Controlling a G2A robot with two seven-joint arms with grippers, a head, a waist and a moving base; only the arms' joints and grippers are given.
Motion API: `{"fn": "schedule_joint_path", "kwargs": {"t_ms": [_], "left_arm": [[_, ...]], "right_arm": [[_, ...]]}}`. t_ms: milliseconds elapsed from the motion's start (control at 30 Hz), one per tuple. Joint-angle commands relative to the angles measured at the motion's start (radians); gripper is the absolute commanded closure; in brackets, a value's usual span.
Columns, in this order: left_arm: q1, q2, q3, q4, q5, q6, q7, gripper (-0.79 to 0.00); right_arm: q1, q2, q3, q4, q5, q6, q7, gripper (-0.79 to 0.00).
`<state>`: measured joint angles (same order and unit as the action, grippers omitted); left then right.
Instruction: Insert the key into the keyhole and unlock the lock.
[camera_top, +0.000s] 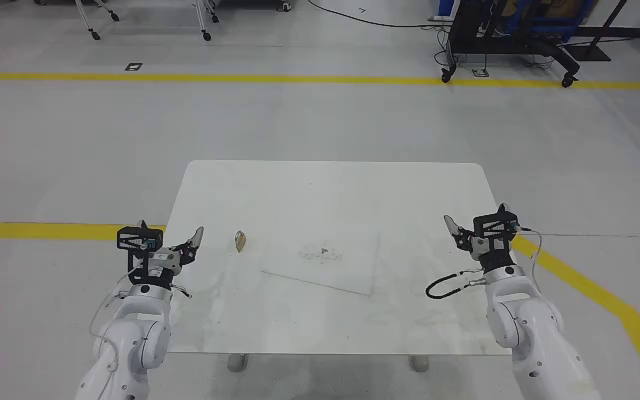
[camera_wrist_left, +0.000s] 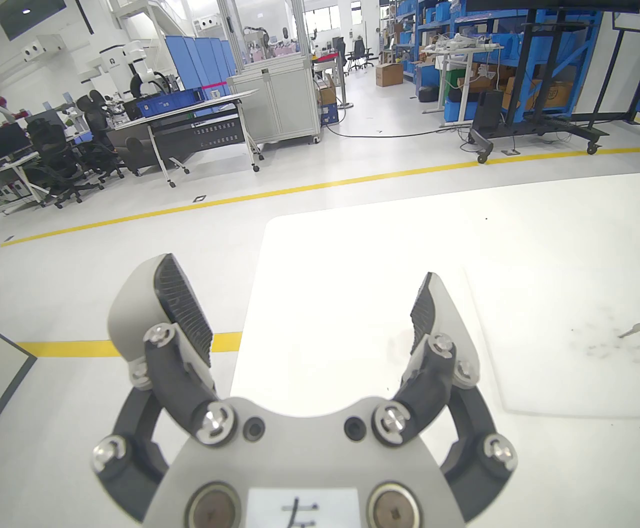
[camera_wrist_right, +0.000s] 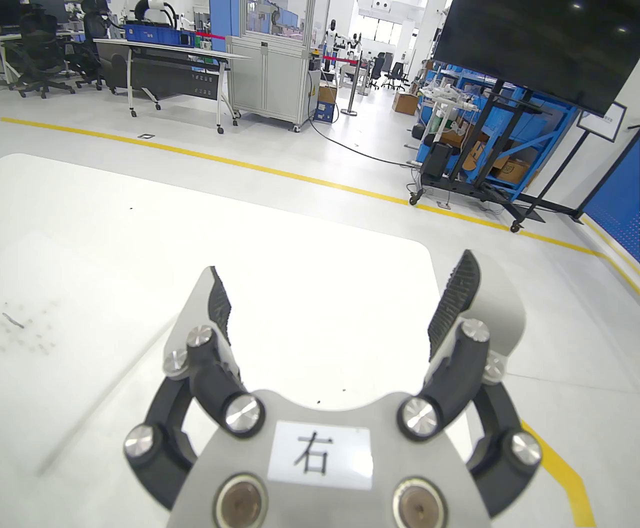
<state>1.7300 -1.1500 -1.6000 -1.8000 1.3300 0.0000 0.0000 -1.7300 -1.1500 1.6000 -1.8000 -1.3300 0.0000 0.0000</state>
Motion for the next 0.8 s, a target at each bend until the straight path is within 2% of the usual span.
{"fn": "schedule_joint_path", "kwargs": {"t_ms": [0, 200, 300, 367, 533, 767], "left_arm": [[0.000, 0.000, 0.000, 0.000, 0.000, 0.000, 0.000, -0.784], [0.000, 0.000, 0.000, 0.000, 0.000, 0.000, 0.000, -0.785], [0.000, 0.000, 0.000, 0.000, 0.000, 0.000, 0.000, -0.785], [0.000, 0.000, 0.000, 0.000, 0.000, 0.000, 0.000, -0.785], [0.000, 0.000, 0.000, 0.000, 0.000, 0.000, 0.000, -0.785], [0.000, 0.000, 0.000, 0.000, 0.000, 0.000, 0.000, -0.785]], "right_arm": [[0.000, 0.000, 0.000, 0.000, 0.000, 0.000, 0.000, -0.785], [0.001, 0.000, -0.003, 0.001, 0.003, -0.006, 0.000, -0.785], [0.044, -0.003, -0.047, 0.032, 0.023, -0.085, 0.008, -0.785], [0.102, -0.007, -0.096, 0.083, 0.034, -0.124, 0.044, -0.785], [0.287, -0.027, -0.273, 0.250, 0.101, -0.304, 0.131, -0.785], [0.471, -0.059, -0.449, 0.438, 0.208, -0.524, 0.220, -0.785]]}}
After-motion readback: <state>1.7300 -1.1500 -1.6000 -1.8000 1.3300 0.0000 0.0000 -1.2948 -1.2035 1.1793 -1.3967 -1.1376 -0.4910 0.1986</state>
